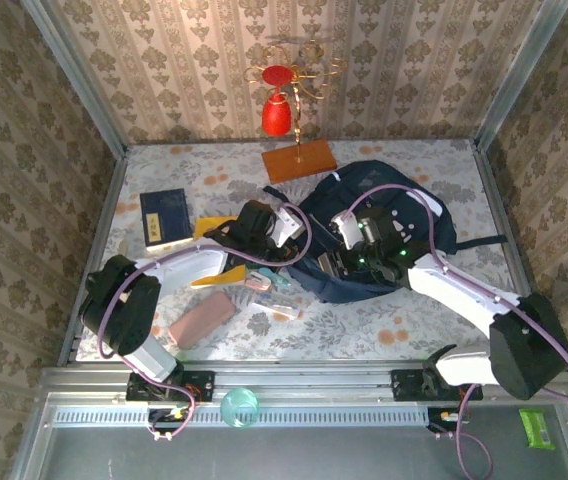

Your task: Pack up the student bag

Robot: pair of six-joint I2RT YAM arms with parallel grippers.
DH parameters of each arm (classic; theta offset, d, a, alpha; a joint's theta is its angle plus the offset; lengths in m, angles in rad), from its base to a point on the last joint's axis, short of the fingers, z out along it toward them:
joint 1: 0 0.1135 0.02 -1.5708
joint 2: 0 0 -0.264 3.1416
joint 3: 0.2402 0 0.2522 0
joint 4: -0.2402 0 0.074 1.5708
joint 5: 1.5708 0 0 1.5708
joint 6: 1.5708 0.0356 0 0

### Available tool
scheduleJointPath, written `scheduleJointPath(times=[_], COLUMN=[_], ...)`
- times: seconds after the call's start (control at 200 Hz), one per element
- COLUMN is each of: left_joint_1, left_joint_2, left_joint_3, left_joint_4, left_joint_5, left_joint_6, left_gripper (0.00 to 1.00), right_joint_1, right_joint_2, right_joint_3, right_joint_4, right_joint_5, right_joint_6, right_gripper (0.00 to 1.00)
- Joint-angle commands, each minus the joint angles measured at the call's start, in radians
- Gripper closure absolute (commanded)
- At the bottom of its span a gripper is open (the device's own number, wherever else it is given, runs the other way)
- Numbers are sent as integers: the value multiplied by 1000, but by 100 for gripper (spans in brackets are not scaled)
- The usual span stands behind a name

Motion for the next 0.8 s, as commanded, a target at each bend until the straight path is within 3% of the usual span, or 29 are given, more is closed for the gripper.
scheduleJointPath(times=[0.0, 0.43, 0.48, 0.565, 0.63, 0.74, 0.795], left_joint_1=[-13, -17, -17, -13, -9, -4, -2], left_joint_2=[-36, -69, -70, -64, -54, -34, -28], left_joint_3=[-5, -25, -24, -24, -22, -19, -22], left_joint_4=[41, 41, 37, 19, -5, -38, -42], left_joint_5=[16, 12, 7, -22, -60, -123, -149], left_joint_6=[-16, -26, -24, -12, 9, 42, 52], left_gripper=[100, 100, 100, 100, 100, 100, 100], right_joint_1=[5, 26, 27, 26, 22, -12, -36], right_joint_2=[34, 143, 141, 133, 113, 46, 4], right_joint_3=[44, 66, 68, 71, 67, 47, 32], right_joint_4=[26, 10, 5, -29, -51, -56, -45], right_joint_5=[112, 204, 216, 242, 258, 206, 161], right_joint_6=[-30, -73, -80, -107, -133, -158, -157], right_gripper=[33, 39, 47, 71, 84, 100, 100])
